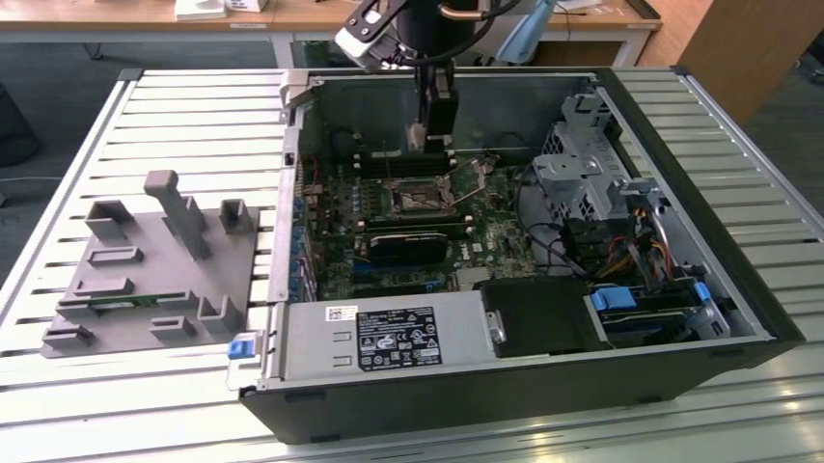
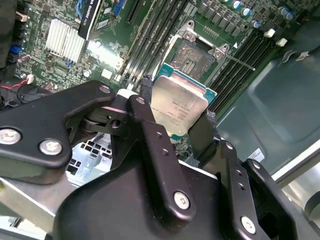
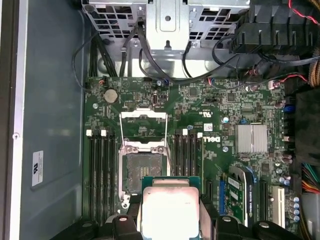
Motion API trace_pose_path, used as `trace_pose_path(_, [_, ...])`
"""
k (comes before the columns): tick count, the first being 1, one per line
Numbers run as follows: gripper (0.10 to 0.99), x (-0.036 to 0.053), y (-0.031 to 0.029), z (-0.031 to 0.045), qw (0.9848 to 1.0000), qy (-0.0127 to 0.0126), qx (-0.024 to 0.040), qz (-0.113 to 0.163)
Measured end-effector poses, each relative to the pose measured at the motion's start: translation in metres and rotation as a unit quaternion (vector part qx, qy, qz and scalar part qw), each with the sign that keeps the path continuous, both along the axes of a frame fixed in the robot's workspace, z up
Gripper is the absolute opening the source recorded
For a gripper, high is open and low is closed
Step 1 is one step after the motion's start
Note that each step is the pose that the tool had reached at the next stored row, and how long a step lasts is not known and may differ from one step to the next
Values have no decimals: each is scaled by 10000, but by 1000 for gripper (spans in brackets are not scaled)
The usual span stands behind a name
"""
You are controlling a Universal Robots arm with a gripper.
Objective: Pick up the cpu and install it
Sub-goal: 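Place the cpu into insertion slot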
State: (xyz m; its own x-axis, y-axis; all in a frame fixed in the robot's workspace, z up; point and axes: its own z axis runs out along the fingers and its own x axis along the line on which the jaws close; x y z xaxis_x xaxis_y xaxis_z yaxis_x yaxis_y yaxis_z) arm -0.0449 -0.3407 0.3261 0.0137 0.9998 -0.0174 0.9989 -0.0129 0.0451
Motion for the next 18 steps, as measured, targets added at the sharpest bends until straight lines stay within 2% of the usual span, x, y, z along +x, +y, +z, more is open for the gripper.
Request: trace_pose_path(18, [541,0,0,-147,10000,0,0,0])
